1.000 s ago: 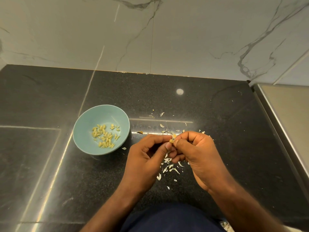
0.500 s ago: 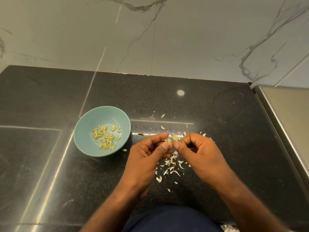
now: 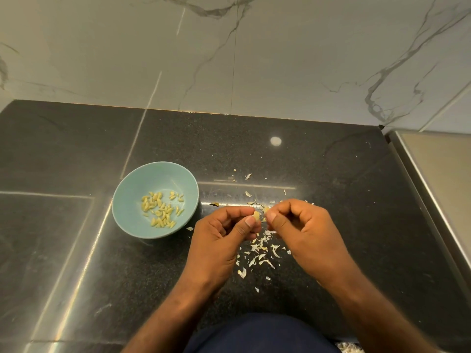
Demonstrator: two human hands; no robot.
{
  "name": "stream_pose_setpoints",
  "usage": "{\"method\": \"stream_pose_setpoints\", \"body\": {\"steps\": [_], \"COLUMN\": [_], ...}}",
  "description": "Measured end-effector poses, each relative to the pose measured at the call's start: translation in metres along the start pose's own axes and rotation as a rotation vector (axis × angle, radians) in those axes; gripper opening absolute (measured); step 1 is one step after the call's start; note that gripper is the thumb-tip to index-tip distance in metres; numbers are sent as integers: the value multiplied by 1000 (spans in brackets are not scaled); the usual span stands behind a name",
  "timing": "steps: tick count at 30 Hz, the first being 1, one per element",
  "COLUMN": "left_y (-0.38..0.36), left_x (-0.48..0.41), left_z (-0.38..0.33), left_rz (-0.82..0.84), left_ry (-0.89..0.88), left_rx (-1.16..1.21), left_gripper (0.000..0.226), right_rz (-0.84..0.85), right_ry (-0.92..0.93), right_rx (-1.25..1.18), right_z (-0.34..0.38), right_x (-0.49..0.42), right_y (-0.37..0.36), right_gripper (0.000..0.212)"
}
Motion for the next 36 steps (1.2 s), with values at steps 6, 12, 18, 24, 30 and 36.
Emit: {"method": "stream_pose_setpoints", "body": {"steps": [6, 12, 18, 24, 30, 36], "left_y": [0, 0, 2, 2, 1, -2], "left_x": [1, 1, -1, 1, 1, 0], "left_z": [-2, -5, -7, -8, -8, -12], "left_rz": [18, 17, 28, 53, -5, 5], "left_ry": [-45, -71, -43, -36, -39, -41], "left_rx": [-90, -199, -178, -169, -174, -148], "left_gripper": [14, 11, 9, 9, 8, 9], "right_rz": [70, 2, 18, 24, 7, 18], "right_ry": [-14, 56, 115, 144, 153, 95], "right_rx": [-81, -77, -33, -4, -9, -106], "right_z": [1, 2, 4, 8, 10, 9], "right_x": [3, 5, 5, 6, 8, 7], "right_y": [-7, -5, -3, -2, -4, -4], "right_gripper": [12, 14, 17, 21, 17, 15]}}
Point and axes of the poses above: each hand's wrist, its own x-axis away from the middle knuckle, its own y-axis out of the back of the hand, z = x × y, the point moved 3 cm from there along -x, towards the middle knuckle, and after that the axes turned 7 degrees about x, right-handed, at the moved point
